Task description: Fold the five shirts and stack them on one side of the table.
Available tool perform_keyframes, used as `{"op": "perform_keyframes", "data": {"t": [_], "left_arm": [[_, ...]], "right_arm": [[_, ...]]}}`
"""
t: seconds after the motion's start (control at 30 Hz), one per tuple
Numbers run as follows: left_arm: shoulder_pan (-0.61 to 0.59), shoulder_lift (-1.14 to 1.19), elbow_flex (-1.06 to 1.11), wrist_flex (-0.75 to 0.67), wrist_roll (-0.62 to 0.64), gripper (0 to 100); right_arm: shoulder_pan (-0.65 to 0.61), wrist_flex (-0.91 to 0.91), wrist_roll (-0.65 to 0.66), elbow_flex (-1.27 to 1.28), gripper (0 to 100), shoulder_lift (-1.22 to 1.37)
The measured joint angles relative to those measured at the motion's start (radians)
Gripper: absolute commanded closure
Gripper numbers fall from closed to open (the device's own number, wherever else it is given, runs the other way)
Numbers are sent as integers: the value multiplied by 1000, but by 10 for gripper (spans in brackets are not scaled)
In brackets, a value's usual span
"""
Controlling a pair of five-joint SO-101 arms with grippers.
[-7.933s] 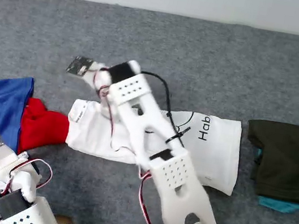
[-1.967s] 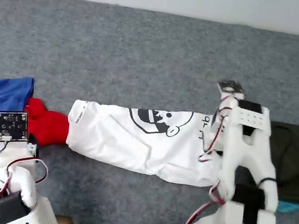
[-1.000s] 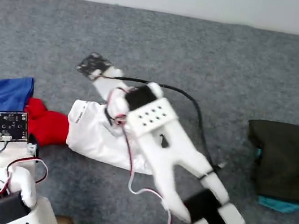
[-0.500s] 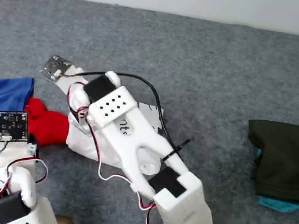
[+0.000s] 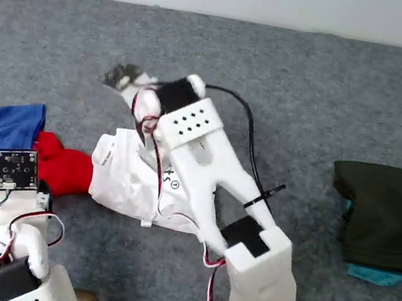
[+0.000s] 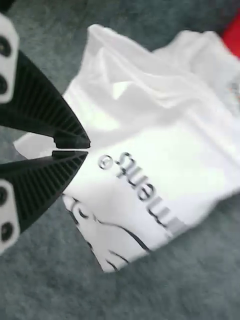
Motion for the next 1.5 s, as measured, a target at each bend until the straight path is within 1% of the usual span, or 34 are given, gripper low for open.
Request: {"op": "perform_keyframes", "data": {"t": [0.1,0.17,0.33,0.43,0.5,0.6,0.67,0.8,0.93,1.13,1.27,1.37,1.5], "left_arm": [[0,0,0,0,0,809],[-5,0,0,0,0,809],[-100,0,0,0,0,809],[-150,0,0,0,0,809],[-161,0,0,0,0,809],[-167,0,0,0,0,809],[-167,0,0,0,0,809],[-167,0,0,0,0,809],[-167,0,0,0,0,809],[-167,0,0,0,0,809],[-167,0,0,0,0,809],[-167,0,0,0,0,809],[-167,0,0,0,0,809]], "right_arm": [[-35,0,0,89,990,-2],[-86,-12,-6,97,990,17],[-224,-138,-60,103,990,101],[-267,-160,-77,72,990,107],[-265,-146,-81,17,990,107],[-238,-63,-98,-95,990,107],[-201,-5,-120,-180,990,107],[-109,0,-152,-226,990,104],[-60,0,-153,-129,990,44],[-61,-2,-153,183,990,-48],[-63,-77,-153,333,990,-46],[-75,-170,-153,342,990,21],[-158,-207,-155,279,990,126]]}}
